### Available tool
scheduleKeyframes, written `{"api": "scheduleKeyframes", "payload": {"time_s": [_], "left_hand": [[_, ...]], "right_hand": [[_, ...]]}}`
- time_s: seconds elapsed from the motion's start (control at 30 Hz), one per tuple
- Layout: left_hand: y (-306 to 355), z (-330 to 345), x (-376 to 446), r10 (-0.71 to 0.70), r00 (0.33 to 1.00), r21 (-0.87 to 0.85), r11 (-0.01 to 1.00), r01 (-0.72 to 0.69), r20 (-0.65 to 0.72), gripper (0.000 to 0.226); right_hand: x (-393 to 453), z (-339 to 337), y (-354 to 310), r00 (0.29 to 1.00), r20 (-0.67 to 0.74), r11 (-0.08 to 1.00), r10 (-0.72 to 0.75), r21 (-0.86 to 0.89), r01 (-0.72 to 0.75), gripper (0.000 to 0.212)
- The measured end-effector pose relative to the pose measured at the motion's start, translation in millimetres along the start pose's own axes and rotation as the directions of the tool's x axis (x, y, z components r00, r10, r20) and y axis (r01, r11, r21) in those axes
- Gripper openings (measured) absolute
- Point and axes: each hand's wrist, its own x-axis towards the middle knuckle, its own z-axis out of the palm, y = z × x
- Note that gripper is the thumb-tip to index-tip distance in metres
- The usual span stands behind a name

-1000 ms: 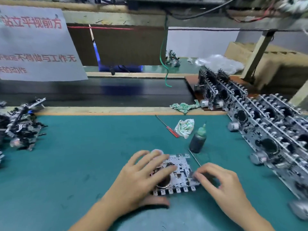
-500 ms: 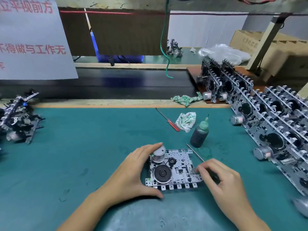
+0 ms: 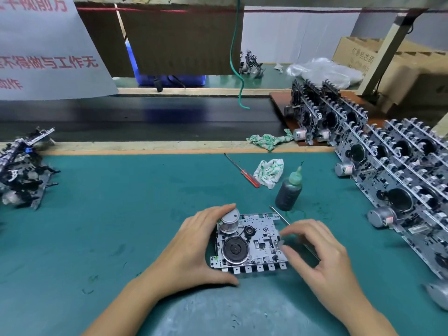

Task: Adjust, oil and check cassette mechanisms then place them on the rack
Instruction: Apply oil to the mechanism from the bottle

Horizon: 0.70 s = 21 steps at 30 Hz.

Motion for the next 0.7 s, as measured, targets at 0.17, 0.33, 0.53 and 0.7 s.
{"api": "scheduleKeyframes", "payload": {"time_s": [0.17, 0.33, 0.53, 0.7], "left_hand": [[0.0, -0.2, -2.9, -0.006, 1.0, -0.071, 0.997, 0.007, 0.012, 0.108], [-0.1, 0.2, -2.7, 0.011, 0.999, -0.078, 0.997, -0.007, 0.041, 0.116], [-2.6, 3.6, -1.9, 0.014, 1.0, -0.053, 0.998, -0.014, 0.001, 0.111], [-5.1, -3.3, -5.7, -0.121, 0.992, -0.388, 0.916, 0.105, -0.017, 0.124]], "right_hand": [[11.9, -9.4, -10.6, 0.96, 0.278, 0.999, 0.027, -0.049, -0.014, 0.07], [37.2, -9.8, -11.4, 0.793, 0.607, 0.908, 0.043, -0.355, 0.222, 0.117], [60.5, 0.1, -17.7, 0.752, 0.656, 0.797, 0.062, -0.486, 0.358, 0.113], [59.2, -8.4, -22.6, 0.779, 0.615, 0.905, 0.124, -0.392, 0.165, 0.085]]}}
